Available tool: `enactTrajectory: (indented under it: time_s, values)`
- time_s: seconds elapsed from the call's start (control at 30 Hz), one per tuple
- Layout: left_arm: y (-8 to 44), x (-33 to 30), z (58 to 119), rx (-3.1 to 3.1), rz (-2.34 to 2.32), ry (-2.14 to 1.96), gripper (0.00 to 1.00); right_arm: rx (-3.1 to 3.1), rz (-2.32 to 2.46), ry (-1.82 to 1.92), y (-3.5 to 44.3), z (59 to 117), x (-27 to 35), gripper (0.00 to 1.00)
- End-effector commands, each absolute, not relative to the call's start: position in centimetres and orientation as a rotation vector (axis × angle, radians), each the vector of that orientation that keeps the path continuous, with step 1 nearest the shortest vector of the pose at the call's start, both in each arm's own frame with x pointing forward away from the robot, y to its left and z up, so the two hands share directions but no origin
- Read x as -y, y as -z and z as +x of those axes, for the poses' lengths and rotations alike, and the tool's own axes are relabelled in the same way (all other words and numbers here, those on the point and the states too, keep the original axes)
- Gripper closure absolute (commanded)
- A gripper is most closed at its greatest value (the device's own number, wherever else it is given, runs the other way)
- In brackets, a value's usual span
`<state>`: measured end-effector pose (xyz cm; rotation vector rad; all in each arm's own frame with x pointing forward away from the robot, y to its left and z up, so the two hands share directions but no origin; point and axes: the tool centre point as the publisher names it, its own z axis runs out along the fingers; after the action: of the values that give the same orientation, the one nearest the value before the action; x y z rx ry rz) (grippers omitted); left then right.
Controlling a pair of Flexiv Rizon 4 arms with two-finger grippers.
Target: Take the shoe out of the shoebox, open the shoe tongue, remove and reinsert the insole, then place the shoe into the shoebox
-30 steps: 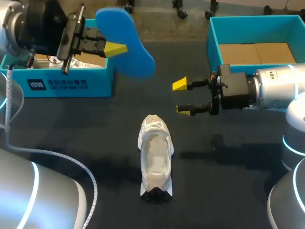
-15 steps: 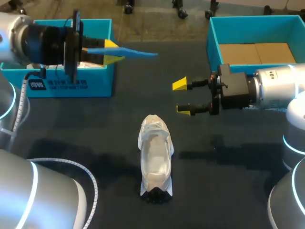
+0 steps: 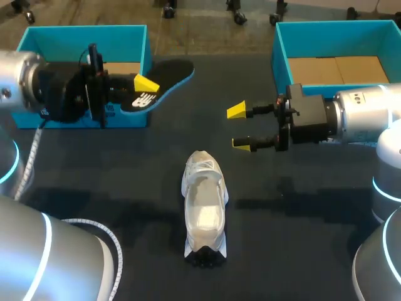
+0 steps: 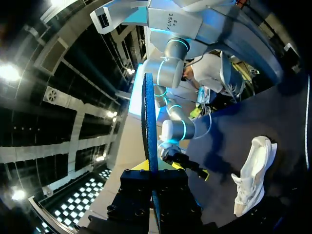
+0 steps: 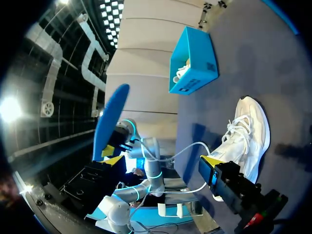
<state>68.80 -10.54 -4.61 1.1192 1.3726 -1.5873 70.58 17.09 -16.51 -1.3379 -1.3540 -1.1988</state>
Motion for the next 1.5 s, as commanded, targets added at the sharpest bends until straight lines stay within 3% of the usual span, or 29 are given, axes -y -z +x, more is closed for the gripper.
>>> enactTrajectory:
  time_s: [0.03,0.27,0.53,1.1,1.5]
  values:
    - [5.5,10.8,68.7,-1.342,1.092,1.599,1.00,1.354,-1.342,1.199,16.6,70.6,-17.4,0.00]
    - [5.5,10.8,68.7,-1.342,1.092,1.599,1.00,1.354,-1.342,1.199,16.6,70.6,-17.4,0.00]
    - [10.0,10.9,69.4,-1.252,1.259,1.334,1.00,1.354,-1.342,1.199,16.6,70.6,-17.4,0.00]
    - [11.2,10.4,69.9,-1.110,1.198,1.340,1.00,1.354,-1.342,1.199,16.6,70.6,-17.4,0.00]
    - [15.1,10.8,71.0,-1.078,1.236,1.221,1.00,1.354,-1.342,1.199,16.6,70.6,-17.4,0.00]
